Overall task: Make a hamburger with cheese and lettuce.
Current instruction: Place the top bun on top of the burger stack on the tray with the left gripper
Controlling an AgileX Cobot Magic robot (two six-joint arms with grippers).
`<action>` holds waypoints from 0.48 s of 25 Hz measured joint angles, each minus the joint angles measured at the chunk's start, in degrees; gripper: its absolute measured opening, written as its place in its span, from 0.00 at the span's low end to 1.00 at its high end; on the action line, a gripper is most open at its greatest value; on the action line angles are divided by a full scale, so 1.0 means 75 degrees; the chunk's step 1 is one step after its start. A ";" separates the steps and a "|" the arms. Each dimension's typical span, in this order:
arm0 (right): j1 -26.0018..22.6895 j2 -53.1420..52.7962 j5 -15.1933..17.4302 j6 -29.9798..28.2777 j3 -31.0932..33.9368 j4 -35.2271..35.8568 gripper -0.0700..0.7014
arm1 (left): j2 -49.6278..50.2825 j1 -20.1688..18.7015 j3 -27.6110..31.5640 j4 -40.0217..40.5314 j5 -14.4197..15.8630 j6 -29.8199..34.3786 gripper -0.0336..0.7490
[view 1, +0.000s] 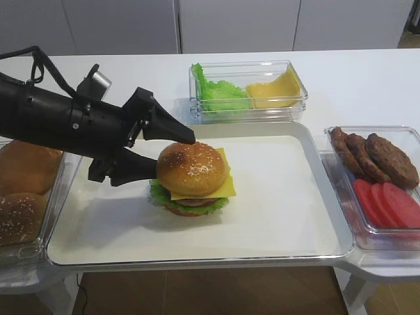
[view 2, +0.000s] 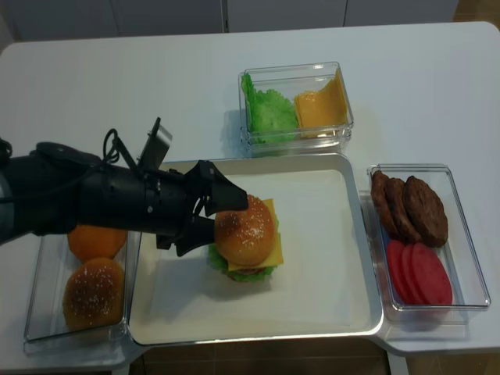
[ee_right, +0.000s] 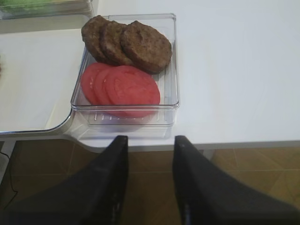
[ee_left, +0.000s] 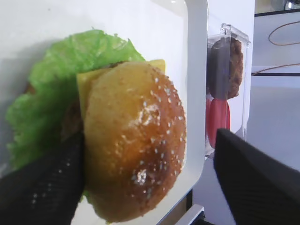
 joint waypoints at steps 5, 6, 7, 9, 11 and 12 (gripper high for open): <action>0.0000 0.0000 0.0000 0.0000 0.0000 0.0000 0.44 | 0.0000 -0.0102 0.0000 0.0000 -0.0111 -0.0030 0.82; 0.0000 0.0000 0.0000 0.0000 0.0000 0.0000 0.44 | 0.0000 -0.0102 0.0000 0.0000 -0.0111 -0.0030 0.82; 0.0000 0.0000 0.0000 0.0000 0.0000 0.0000 0.44 | 0.0000 -0.0102 0.0000 0.0000 -0.0113 -0.0030 0.82; 0.0000 0.0000 0.0000 0.0000 0.0000 0.0000 0.44 | 0.0000 -0.0102 0.0000 0.0000 -0.0113 -0.0030 0.82; 0.0000 0.0000 0.0000 0.0000 0.0000 0.0000 0.44 | 0.0000 -0.0102 0.0000 0.0000 -0.0113 -0.0030 0.82; 0.0000 0.0000 0.0000 0.0000 0.0000 0.0000 0.44 | 0.0000 -0.0083 0.0000 0.0000 -0.0097 -0.0030 0.82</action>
